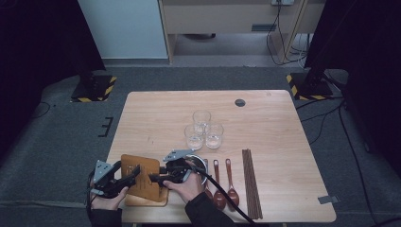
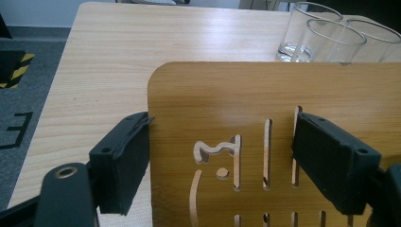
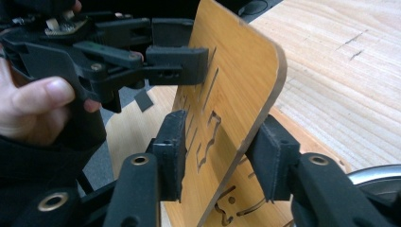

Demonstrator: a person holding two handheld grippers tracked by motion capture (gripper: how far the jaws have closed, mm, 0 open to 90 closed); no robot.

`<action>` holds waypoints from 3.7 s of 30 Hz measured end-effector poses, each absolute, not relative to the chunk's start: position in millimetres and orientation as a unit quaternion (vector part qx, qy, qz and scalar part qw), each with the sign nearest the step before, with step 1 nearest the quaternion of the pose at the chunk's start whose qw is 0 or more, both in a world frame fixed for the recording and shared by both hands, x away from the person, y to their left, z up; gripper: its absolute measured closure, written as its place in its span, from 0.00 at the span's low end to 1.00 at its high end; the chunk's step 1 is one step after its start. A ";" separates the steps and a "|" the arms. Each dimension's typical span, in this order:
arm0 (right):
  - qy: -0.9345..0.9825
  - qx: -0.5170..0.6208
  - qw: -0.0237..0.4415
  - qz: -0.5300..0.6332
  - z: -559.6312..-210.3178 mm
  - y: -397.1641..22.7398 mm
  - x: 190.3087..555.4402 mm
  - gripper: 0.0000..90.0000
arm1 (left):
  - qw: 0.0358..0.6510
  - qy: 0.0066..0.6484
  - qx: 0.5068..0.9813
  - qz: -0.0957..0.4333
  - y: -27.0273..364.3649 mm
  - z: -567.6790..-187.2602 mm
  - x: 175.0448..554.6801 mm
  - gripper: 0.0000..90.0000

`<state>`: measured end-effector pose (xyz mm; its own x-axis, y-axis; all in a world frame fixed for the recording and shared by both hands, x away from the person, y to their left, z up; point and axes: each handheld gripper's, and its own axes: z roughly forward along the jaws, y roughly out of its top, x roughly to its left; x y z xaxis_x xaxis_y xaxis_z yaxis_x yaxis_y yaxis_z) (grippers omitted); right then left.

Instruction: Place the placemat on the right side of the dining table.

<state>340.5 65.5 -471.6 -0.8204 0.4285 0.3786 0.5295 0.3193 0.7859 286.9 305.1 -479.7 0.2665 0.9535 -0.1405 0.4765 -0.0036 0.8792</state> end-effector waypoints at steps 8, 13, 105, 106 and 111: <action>-0.816 -0.294 0.056 -0.495 -475.6 69.3 339.6 0.72 | 0.455 0.545 0.653 0.265 305.4 -478.4 286.3 0.23; -0.817 -0.294 0.055 -0.493 -476.0 69.5 340.2 0.75 | 0.456 0.544 0.653 0.266 305.6 -478.2 285.8 0.23; -0.761 -0.332 0.016 -0.557 -432.8 16.4 359.6 0.97 | 0.392 0.571 0.681 0.239 314.0 -516.7 300.9 0.16; -0.760 -0.333 0.015 -0.557 -432.2 15.5 359.8 0.97 | 0.383 0.570 0.687 0.240 313.4 -518.5 301.9 0.16; -0.756 -0.335 0.009 -0.563 -428.7 10.1 361.3 0.97 | 0.371 0.570 0.694 0.238 311.7 -521.9 303.6 0.16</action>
